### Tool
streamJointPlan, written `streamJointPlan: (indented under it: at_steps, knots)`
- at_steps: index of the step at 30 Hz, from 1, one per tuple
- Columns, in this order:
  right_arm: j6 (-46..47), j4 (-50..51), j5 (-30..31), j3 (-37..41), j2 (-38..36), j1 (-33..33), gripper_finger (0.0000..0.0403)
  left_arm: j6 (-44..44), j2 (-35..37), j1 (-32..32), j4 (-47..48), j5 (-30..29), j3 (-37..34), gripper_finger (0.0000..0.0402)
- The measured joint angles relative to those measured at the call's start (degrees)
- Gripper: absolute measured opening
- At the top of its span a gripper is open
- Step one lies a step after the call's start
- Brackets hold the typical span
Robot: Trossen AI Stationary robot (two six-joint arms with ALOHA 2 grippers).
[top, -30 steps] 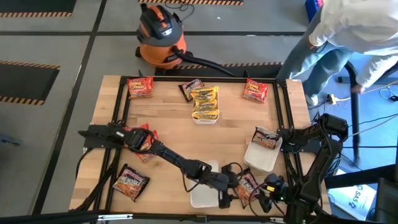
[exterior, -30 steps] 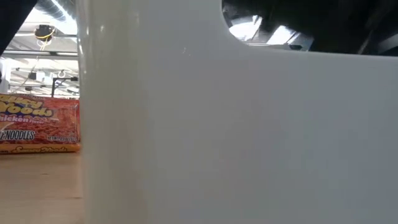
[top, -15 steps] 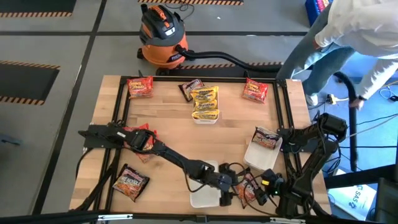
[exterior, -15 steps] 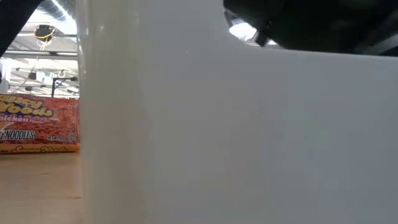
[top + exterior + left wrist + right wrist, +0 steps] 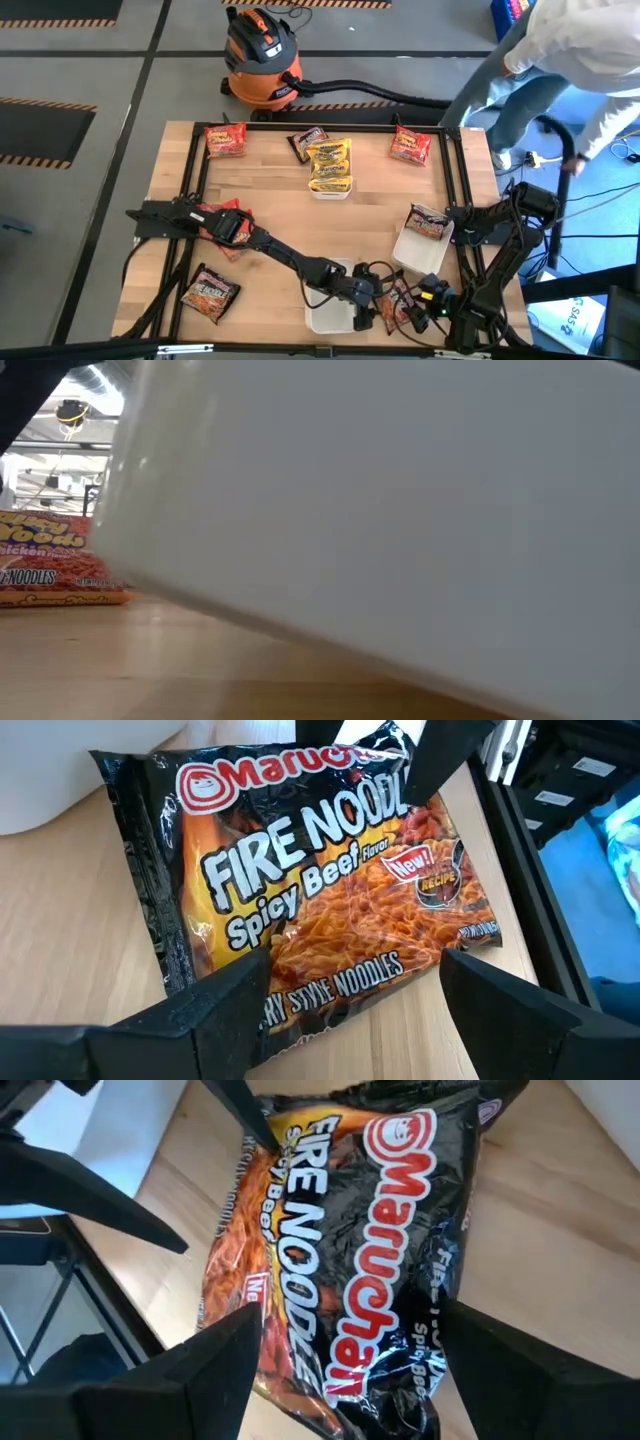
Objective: Sort Maruchan noodles
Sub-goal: Put the bottom right black noodle pack into the right white bin
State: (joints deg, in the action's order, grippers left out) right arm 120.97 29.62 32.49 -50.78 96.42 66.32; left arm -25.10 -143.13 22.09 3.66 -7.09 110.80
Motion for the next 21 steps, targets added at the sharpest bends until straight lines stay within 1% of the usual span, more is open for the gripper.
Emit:
streamJointPlan:
  at_steps: [2,7,10,14,18,21]
  knots:
    - [-0.16,0.41,-0.61,0.0,0.0,0.0,0.0285,0.02,-0.02,0.0,0.04,0.44,0.0,0.0288]
    - [0.1,4.55,-4.55,0.0,0.0,0.0,0.0285,0.19,-0.08,0.25,-0.27,0.63,-0.07,0.0288]
    - [-0.19,4.97,-5.03,0.05,0.07,0.0,0.0285,0.22,-0.1,0.39,-0.28,0.66,-0.08,0.0288]
    - [-4.2,-5.18,-4.46,2.96,0.26,-0.44,0.0285,0.22,-0.13,0.46,-0.27,0.64,-0.11,0.0288]
    - [-5.85,-16.19,0.53,7.53,0.22,-0.28,0.0285,0.2,-0.13,0.48,-0.23,0.64,-0.11,0.0288]
    - [-6.28,-20.5,3.45,8.93,0.24,-0.26,0.0285,0.19,-0.13,0.54,-0.03,0.64,-0.13,0.0288]
